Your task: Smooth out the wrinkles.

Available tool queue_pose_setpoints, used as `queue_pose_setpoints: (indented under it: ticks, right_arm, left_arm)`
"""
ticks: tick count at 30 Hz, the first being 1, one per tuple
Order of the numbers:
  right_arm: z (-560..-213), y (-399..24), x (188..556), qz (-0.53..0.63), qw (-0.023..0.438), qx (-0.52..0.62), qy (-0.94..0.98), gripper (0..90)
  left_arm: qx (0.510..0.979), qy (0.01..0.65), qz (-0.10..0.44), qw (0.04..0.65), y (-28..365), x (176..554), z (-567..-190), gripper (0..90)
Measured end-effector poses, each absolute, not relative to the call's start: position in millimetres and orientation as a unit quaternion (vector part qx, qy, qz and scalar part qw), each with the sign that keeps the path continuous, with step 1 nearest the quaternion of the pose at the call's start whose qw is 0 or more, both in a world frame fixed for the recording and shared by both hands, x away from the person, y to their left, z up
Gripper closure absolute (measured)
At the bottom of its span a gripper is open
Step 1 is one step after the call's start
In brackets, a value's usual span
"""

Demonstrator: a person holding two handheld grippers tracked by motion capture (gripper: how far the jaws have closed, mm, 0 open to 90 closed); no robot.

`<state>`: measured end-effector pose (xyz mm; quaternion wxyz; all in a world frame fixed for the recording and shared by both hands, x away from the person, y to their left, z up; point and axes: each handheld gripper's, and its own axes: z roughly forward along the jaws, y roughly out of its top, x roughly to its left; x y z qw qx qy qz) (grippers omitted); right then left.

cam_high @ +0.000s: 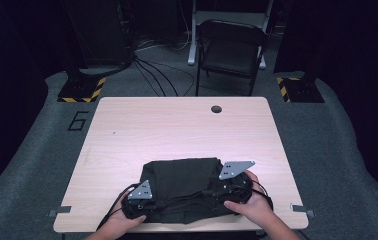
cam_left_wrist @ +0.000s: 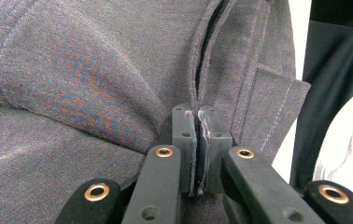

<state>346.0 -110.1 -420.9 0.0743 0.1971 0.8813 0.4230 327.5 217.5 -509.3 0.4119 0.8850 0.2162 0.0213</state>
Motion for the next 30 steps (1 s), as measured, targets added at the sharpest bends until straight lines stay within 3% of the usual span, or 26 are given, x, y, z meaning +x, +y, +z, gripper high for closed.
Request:
queue_pose_setpoints:
  ticks: [14, 17, 25, 30]
  right_arm:
    - [-443.3, -92.7, 355.0, 0.396, 0.072, 0.174, 0.899, 40.8]
    - [-448.6, -92.8, 357.3, 0.388, 0.076, 0.187, 0.899, 46.2]
    - [-449.5, -96.8, 361.9, 0.386, 0.056, 0.190, 0.901, 73.2]
    - [-443.0, -95.9, 361.2, 0.396, 0.050, 0.179, 0.899, 78.7]
  left_arm:
    - [0.883, 0.216, 0.012, 0.417, 218.5, 330.3, -510.2, 86.0]
    - [0.882, 0.217, 0.010, 0.418, 218.9, 331.0, -510.4, 86.0]
    - [0.879, 0.224, 0.012, 0.420, 218.6, 330.4, -511.0, 85.9]
    - [0.874, 0.236, 0.012, 0.424, 218.0, 329.7, -512.5, 85.9]
